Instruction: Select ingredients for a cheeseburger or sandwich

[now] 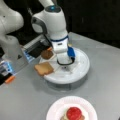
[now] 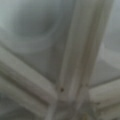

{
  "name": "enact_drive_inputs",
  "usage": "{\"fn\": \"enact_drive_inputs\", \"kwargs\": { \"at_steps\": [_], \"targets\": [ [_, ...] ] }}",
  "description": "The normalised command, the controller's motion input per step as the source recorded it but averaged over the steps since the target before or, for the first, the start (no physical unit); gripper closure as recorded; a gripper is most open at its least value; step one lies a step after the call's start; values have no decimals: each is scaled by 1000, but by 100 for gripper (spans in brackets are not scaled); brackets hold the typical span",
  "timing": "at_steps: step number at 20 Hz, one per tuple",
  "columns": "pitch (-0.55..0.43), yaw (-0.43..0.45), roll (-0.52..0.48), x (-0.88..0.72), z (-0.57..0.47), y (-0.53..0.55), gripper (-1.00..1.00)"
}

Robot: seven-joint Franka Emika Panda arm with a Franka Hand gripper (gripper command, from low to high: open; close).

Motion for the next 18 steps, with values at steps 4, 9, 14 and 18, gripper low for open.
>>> {"fn": "enact_drive_inputs", "kwargs": {
  "at_steps": [4, 9, 14, 18],
  "targets": [
    [20, 312, 54, 236, -146, 437, -100],
    [27, 432, 31, 273, -130, 458, -100],
    [41, 540, 16, 296, -108, 457, -100],
    [41, 540, 24, 276, -123, 472, -100]
  ]
}}
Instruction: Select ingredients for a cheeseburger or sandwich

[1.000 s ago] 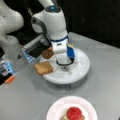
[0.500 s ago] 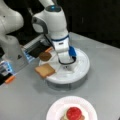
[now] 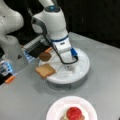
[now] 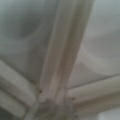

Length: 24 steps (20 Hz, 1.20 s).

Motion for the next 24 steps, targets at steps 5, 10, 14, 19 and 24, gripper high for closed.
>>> {"fn": "enact_drive_inputs", "kwargs": {
  "at_steps": [5, 10, 14, 19, 24],
  "targets": [
    [34, 386, 33, 257, -132, 435, -100],
    [32, 301, 28, 250, -128, 389, -100],
    [38, 278, 23, 241, -109, 376, -100],
    [44, 265, 8, 218, -75, 361, -100],
    [39, 265, 7, 177, -74, 314, -100]
  ]
}}
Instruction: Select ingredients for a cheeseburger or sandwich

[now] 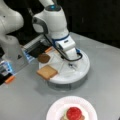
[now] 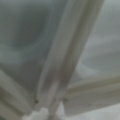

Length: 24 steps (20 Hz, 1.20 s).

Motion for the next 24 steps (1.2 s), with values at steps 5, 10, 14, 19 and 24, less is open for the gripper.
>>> {"fn": "enact_drive_inputs", "kwargs": {
  "at_steps": [5, 10, 14, 19, 24],
  "targets": [
    [27, 299, -14, 152, -62, 223, -100],
    [27, 270, -11, 97, -78, 148, -100],
    [24, 262, -13, 60, -86, 120, -100],
    [9, 254, -18, 49, -100, 96, -100],
    [-3, 266, -21, 40, -105, 57, -100]
  ]
}}
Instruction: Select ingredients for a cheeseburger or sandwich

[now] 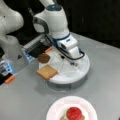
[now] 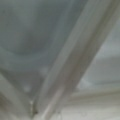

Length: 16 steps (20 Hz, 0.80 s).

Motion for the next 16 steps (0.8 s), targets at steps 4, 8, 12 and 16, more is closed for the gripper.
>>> {"fn": "enact_drive_inputs", "kwargs": {
  "at_steps": [4, 8, 12, 16],
  "targets": [
    [-15, 314, -24, 41, -110, 16, -100],
    [-26, 337, -21, 43, -118, -34, -100],
    [-37, 359, -9, 51, -119, -72, -100],
    [-48, 332, -2, 55, -110, -125, -100]
  ]
}}
